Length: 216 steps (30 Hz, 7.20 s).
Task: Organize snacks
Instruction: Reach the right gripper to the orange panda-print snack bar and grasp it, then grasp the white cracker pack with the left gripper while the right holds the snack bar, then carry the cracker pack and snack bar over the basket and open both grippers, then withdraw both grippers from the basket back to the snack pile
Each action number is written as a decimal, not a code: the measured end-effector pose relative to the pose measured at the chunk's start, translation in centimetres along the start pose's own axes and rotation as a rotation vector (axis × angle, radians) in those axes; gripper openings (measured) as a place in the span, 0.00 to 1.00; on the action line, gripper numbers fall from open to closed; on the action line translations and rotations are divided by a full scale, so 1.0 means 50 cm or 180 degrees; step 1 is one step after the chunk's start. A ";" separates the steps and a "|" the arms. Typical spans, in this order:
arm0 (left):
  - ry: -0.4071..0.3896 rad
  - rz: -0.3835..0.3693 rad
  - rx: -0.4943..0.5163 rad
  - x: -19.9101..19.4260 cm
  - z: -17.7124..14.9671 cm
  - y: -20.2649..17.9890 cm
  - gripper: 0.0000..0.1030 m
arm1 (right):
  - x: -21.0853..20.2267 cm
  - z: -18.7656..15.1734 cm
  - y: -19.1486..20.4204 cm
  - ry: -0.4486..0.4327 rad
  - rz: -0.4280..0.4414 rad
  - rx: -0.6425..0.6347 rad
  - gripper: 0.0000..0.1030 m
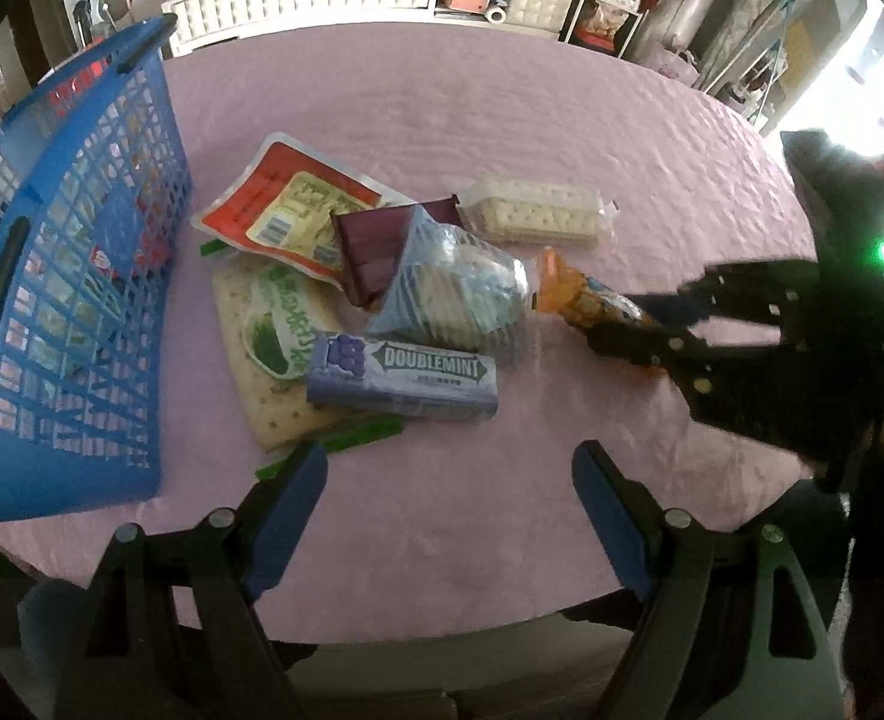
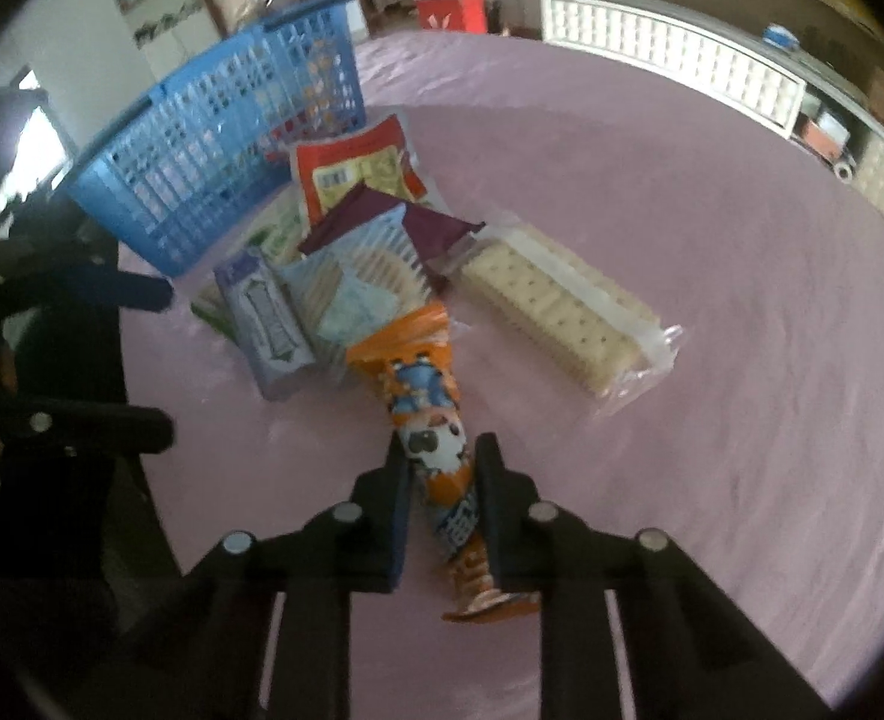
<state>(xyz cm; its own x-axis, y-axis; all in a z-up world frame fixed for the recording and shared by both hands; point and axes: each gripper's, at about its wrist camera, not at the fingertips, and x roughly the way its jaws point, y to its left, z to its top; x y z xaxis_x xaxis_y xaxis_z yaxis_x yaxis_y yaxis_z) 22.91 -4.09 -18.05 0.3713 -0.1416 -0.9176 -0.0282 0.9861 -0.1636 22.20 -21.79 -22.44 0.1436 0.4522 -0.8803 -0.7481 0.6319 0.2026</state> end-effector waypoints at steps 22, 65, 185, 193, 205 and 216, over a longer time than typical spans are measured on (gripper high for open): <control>0.0026 0.0486 0.1703 0.014 0.200 -0.142 0.80 | -0.125 -0.020 -0.109 -0.0340 0.0002 0.1760 0.19; 0.0179 -0.0025 0.2773 0.039 0.264 -0.152 0.48 | -0.166 0.036 -0.038 -0.0190 -0.0581 0.1941 0.19; -0.0961 0.0198 0.1085 -0.392 0.031 0.364 0.67 | -0.083 0.336 0.399 -0.0222 -0.0519 0.0342 0.68; -0.0844 0.0294 0.0906 -0.349 0.041 0.271 0.67 | -0.144 0.260 0.310 -0.0302 -0.0624 0.0477 0.68; -0.0855 0.0174 0.0318 -0.289 -0.007 0.164 0.67 | -0.141 0.138 0.172 -0.0208 -0.0651 0.0549 0.69; -0.0694 0.0333 0.0012 -0.204 -0.043 0.055 0.67 | -0.072 0.099 0.105 -0.0175 -0.0361 0.0116 0.68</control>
<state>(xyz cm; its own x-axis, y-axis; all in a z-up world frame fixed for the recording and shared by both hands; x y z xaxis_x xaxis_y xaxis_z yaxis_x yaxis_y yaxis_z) 17.07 -0.10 -9.91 0.5581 -0.0168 -0.8296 -0.0738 0.9948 -0.0699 20.96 -16.98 -16.08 0.2620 0.4098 -0.8737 -0.7012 0.7029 0.1194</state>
